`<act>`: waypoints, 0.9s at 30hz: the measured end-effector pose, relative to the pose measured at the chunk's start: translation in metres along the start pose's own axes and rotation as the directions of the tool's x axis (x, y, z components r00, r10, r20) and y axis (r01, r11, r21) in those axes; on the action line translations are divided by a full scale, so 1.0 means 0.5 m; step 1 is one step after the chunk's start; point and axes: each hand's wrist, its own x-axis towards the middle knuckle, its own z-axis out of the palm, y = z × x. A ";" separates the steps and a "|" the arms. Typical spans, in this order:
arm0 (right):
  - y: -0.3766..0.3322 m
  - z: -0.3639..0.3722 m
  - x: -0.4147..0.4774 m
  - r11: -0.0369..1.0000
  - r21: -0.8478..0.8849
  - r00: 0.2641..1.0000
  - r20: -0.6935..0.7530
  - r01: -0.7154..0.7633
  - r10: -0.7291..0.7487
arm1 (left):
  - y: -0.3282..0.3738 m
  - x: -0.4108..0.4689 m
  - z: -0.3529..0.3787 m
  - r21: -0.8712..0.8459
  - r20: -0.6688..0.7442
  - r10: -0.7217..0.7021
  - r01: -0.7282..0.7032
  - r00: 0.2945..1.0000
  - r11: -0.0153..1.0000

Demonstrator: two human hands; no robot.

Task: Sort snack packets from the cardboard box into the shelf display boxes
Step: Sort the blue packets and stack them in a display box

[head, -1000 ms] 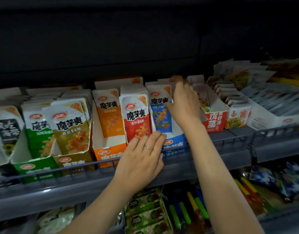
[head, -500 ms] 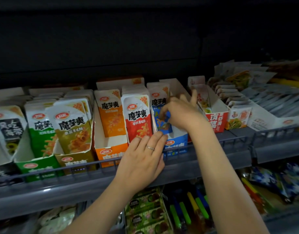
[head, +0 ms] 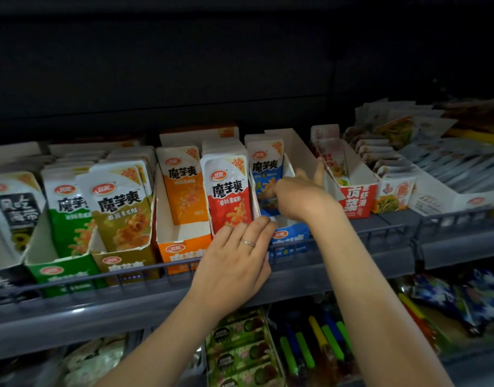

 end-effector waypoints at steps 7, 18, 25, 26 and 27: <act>0.020 -0.003 -0.006 0.978 0.200 0.986 -0.165 0.063 -0.030 | -0.001 -0.002 0.003 0.010 0.021 0.000 -0.001 1.000 1.000; 0.029 0.008 -0.152 0.867 0.406 0.717 -0.692 0.289 0.085 | 0.004 -0.022 -0.029 -0.148 -0.181 -0.058 0.032 0.982 0.988; -0.076 0.197 -0.320 0.766 0.315 0.671 -0.715 0.560 -0.197 | 0.041 -0.232 -0.146 -0.218 0.138 0.363 -0.330 0.921 0.919; -0.099 0.231 -0.338 0.752 0.307 0.698 -0.663 0.583 -0.271 | 0.050 -0.276 -0.161 -0.261 0.199 0.392 -0.337 0.898 0.905; -0.123 0.268 -0.357 0.739 0.310 0.728 -0.595 0.598 -0.340 | 0.062 -0.325 -0.172 -0.318 0.274 0.392 -0.302 0.878 0.899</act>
